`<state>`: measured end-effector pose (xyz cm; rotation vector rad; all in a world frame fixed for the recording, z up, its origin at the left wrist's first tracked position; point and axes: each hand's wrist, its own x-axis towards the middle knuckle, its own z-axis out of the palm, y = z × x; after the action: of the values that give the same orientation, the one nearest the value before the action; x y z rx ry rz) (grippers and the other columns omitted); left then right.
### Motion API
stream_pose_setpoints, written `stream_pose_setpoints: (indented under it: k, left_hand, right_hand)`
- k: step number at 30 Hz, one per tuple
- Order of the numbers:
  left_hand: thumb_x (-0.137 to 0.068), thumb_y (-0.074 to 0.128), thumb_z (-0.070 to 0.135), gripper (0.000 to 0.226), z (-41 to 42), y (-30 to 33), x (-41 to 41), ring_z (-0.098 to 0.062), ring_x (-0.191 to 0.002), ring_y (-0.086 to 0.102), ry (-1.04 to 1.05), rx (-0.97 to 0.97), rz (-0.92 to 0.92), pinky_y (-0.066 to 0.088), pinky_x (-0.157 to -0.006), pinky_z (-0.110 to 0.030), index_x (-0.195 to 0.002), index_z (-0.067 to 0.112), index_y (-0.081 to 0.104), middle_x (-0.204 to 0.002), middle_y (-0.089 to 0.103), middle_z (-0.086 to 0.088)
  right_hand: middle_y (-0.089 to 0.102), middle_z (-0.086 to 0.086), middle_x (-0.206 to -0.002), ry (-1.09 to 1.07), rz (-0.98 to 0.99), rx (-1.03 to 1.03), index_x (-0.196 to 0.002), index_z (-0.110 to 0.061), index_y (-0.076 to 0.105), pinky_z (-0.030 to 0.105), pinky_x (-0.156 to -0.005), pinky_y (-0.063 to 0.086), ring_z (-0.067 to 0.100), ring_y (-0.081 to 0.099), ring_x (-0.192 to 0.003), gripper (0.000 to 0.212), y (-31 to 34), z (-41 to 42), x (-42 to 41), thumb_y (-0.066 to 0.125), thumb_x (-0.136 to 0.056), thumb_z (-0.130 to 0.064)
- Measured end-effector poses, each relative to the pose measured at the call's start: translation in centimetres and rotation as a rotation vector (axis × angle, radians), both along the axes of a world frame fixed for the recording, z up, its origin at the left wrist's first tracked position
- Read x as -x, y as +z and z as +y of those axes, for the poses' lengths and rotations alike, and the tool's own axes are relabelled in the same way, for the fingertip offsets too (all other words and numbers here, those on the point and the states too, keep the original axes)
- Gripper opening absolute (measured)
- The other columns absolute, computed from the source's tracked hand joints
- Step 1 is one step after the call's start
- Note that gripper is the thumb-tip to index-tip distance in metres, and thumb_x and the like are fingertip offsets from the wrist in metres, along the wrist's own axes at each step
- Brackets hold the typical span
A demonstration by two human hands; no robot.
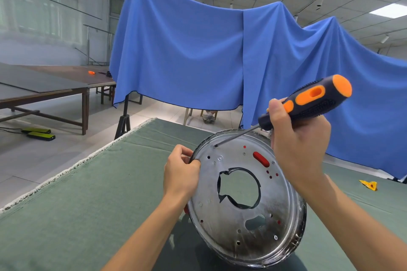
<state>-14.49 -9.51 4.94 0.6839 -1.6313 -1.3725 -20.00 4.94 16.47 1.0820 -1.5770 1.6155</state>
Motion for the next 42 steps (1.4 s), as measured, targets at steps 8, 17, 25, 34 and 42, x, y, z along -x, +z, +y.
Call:
stream_pose_setpoints:
  k: [8,17,25,34,42]
  left_hand:
    - [-0.081,0.059,0.005,0.009,0.0,0.0,0.0,-0.020,-0.065,0.053,0.003,-0.004,-0.010,0.045,-0.059,-0.034,-0.082,0.013,0.055,-0.072,0.061,-0.004]
    - [-0.077,0.059,0.003,0.010,-1.1,-0.9,0.6,-0.026,-0.080,0.061,0.026,-0.132,-0.105,0.052,-0.074,-0.039,-0.084,0.010,0.058,-0.082,0.064,-0.006]
    - [-0.074,0.059,-0.001,0.009,-0.4,-1.4,1.4,-0.032,-0.070,0.057,-0.092,-0.163,-0.233,0.049,-0.065,-0.036,-0.073,0.008,0.059,-0.074,0.064,-0.012]
    - [-0.078,0.050,0.004,0.032,0.7,-2.2,1.5,-0.032,-0.064,0.034,-0.214,0.130,-0.699,0.027,-0.056,-0.031,-0.060,0.017,0.026,-0.057,0.034,-0.007]
    - [-0.085,0.051,0.022,0.010,2.1,-0.9,1.3,-0.026,-0.116,0.043,-0.154,0.540,-0.834,0.037,-0.079,-0.033,-0.093,0.014,0.050,-0.120,0.052,-0.007]
  right_hand:
    - [0.052,-0.002,-0.056,-0.049,0.136,-0.139,-0.058,-0.012,0.045,0.013,-0.050,0.033,0.009,0.044,-0.051,0.041,1.6,-0.8,-0.8,0.054,-0.081,-0.044]
    - [0.057,0.004,-0.054,-0.256,0.134,-0.375,-0.063,-0.008,0.045,0.033,-0.056,0.043,0.027,0.049,-0.058,0.041,2.7,-4.3,-1.4,0.062,-0.075,-0.044]
    - [0.064,0.000,-0.059,-0.359,0.008,-0.524,-0.051,-0.016,0.035,0.025,-0.051,0.036,0.022,0.053,-0.058,0.045,4.3,-5.7,-0.1,0.062,-0.068,-0.048]
    - [0.070,0.001,-0.069,-0.363,-0.187,-0.651,-0.056,-0.015,0.044,0.029,-0.060,0.045,0.024,0.060,-0.071,0.037,1.1,-4.0,2.6,0.057,-0.073,-0.045]
    - [0.070,0.002,-0.066,-0.320,-0.284,-0.642,-0.052,-0.016,0.041,0.029,-0.057,0.043,0.024,0.056,-0.062,0.034,-0.2,-4.2,3.9,0.055,-0.074,-0.038]
